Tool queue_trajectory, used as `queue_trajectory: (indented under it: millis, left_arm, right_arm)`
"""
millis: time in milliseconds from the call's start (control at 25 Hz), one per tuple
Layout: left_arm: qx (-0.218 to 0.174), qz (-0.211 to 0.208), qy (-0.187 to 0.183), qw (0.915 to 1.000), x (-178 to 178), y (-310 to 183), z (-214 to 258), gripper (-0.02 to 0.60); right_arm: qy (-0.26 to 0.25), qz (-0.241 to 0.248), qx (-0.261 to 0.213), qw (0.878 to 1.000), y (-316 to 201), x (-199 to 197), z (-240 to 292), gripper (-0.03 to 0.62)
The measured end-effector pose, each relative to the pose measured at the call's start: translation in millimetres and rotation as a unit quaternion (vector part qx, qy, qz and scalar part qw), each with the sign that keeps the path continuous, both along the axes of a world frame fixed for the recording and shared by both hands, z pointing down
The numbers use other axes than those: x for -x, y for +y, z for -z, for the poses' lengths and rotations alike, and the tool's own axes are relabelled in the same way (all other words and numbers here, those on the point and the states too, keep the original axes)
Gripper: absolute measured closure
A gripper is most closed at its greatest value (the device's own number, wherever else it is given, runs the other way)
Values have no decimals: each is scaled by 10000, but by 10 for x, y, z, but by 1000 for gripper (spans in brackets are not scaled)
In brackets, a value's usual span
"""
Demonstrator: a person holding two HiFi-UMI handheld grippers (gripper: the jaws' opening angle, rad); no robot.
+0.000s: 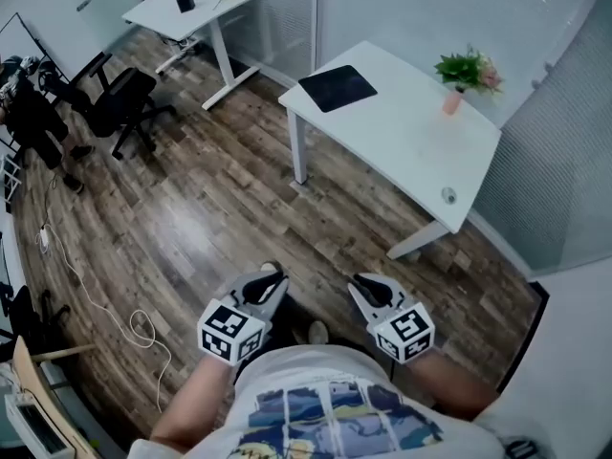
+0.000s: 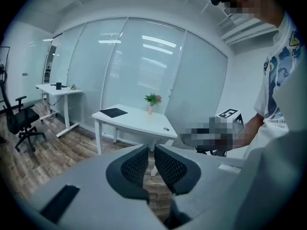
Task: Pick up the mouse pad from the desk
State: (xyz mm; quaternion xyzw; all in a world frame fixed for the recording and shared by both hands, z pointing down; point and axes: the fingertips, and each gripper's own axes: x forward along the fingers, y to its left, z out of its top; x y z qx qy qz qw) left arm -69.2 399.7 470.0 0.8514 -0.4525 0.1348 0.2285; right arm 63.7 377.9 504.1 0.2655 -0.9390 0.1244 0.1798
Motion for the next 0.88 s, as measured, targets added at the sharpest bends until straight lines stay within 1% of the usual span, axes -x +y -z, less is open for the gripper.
queue_trajectory:
  millis: [80,240,320,440,560,720,880]
  left_arm:
    - [-14,-99,46,9999,91,-268,-37,534]
    - [-40,-396,80,9992,305,-818,-35,517]
    - [-61,-528,51,9986,459,-1137,-19,497]
    - [-86,-725,35,9973,683,-1596,-11,491]
    - [-70,-932,65,9956,878,-1960,-31,489]
    - [-30,-1127,48,9936,1170,-2329,-113,480]
    - [-38,-1285,54,9917,1375,-2676,-202,474]
  right_arm:
    - [107,-149,6,9998,-190,43,-4,539]
    - [188,-585,-79,9981,-666,169,95,539]
    - [267,-798,-99,9964,-912,287,200,539]
    - [283,-1029,-95,9942,-1242,490,237,539]
    - [292,-1190,-48,9925,-1499,738,251,540]
    - [319,-1311,-94,9908,-1788,1093,257,540]
    - [318,-1478,-135,9884,-2012,1305,235,540]
